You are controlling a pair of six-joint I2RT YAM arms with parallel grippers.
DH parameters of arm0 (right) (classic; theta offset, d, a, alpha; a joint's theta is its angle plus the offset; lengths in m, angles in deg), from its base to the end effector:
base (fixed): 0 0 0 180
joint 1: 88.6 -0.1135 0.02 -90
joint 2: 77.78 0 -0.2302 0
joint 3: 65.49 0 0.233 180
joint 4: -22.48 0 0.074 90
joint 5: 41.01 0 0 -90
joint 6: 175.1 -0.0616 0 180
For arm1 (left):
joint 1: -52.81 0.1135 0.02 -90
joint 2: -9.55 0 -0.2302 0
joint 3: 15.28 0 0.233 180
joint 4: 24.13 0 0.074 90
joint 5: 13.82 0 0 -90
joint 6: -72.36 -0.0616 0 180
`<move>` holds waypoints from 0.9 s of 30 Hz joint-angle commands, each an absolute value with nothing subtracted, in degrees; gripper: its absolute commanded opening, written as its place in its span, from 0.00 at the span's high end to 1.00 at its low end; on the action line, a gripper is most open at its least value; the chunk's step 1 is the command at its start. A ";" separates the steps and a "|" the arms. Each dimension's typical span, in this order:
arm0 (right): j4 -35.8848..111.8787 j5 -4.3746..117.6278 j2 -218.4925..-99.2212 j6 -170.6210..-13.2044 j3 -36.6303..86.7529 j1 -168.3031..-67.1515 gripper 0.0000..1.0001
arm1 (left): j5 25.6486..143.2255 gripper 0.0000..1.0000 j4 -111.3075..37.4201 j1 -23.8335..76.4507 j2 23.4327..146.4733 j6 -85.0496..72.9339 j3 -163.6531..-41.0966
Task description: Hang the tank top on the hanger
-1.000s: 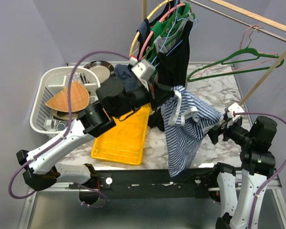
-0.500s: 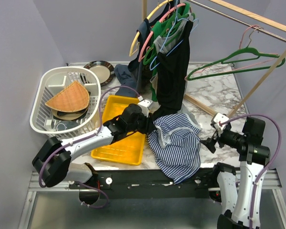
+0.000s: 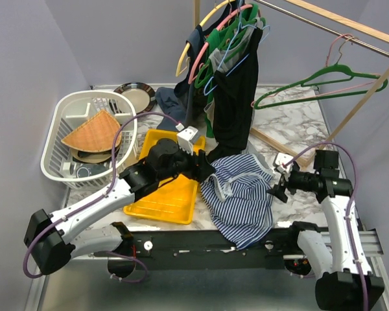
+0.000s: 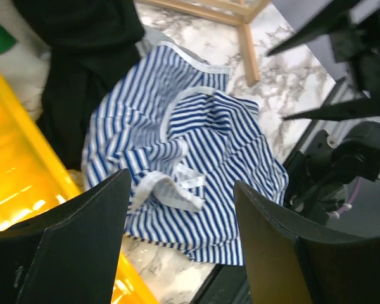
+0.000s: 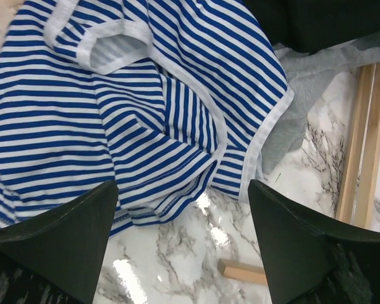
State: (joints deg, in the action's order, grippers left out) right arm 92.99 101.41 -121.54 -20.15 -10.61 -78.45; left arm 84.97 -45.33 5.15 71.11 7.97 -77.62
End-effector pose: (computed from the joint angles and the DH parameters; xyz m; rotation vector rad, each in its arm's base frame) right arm 0.1456 0.0235 0.2216 -1.2420 1.7691 0.4788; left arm 0.1747 -0.2057 0.2720 0.5003 1.9945 -0.9779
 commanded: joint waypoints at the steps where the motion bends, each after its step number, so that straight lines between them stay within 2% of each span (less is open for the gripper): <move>1: 71.70 81.28 -125.67 -34.99 -14.70 -88.32 0.10 | 86.56 0.24 -40.81 -2.18 73.96 13.21 -74.25; 6: 63.78 73.96 -134.01 -39.21 -14.71 -89.64 0.20 | 77.26 0.24 -35.20 -5.90 79.06 16.81 -70.38; 16: 60.34 72.63 -145.36 -39.40 -13.75 -92.90 0.21 | 72.39 0.24 -26.39 -7.13 91.80 19.19 -72.74; 19: 61.57 72.72 -147.47 -38.61 -13.31 -93.78 0.27 | 71.96 0.25 -27.53 -7.66 94.97 20.15 -74.23; 21: 62.97 72.80 -148.52 -38.25 -13.04 -93.87 0.42 | 71.78 0.28 -27.97 -7.84 96.38 20.86 -74.41; 22: 63.67 73.33 -148.70 -37.99 -12.52 -93.96 0.50 | 71.87 0.33 -27.89 -7.75 96.64 21.03 -74.33; 23: 65.16 73.51 -148.44 -37.73 -12.17 -93.96 0.72 | 72.48 0.40 -27.62 -7.84 96.82 21.12 -74.33; 24: 65.78 73.68 -147.92 -37.81 -11.90 -93.96 0.82 | 72.92 0.61 -27.71 -7.84 96.65 21.04 -74.41; 26: 67.71 73.94 -144.33 -37.90 -11.46 -93.96 0.99 | 73.45 0.84 -27.97 -7.84 95.43 20.86 -74.59; 27: 68.42 74.21 -142.66 -38.25 -11.20 -93.96 0.99 | 73.80 1.00 -28.50 -7.84 94.63 19.99 -74.68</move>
